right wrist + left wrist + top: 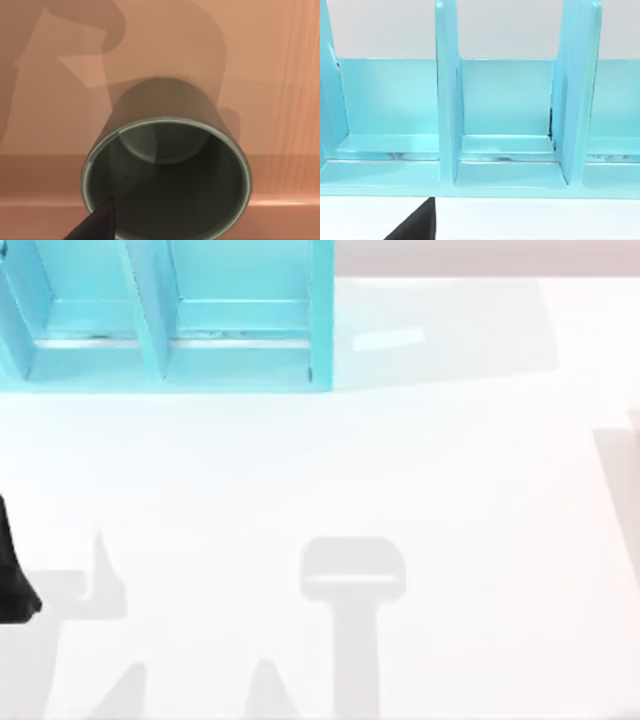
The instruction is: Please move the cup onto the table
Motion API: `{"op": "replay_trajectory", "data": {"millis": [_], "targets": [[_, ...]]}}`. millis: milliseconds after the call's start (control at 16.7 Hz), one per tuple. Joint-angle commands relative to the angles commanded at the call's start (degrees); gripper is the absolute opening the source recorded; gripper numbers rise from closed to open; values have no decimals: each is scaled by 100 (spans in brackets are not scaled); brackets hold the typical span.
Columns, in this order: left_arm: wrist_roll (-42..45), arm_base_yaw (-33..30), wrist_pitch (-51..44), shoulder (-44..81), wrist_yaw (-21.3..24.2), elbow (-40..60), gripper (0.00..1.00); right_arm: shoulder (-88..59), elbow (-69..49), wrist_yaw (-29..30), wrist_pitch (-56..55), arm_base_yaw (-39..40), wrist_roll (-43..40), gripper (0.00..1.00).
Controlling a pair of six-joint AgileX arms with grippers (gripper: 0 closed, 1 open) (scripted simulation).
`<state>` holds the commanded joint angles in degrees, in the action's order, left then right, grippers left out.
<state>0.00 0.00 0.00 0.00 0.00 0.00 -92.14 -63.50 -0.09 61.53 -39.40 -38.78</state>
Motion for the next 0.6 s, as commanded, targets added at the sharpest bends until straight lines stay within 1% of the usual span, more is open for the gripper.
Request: {"op": "replay_trajectory", "data": {"millis": [180, 300, 600], "targets": [[0, 0, 0, 0, 0, 0, 100, -195, 570, -1, -803, 7, 9, 100], [0, 0, 0, 0, 0, 0, 100, -288, 821, -1, -1121, 3, 8, 100], [0, 0, 0, 0, 0, 0, 100, -315, 884, 0, -1199, 0, 5, 100]]}}
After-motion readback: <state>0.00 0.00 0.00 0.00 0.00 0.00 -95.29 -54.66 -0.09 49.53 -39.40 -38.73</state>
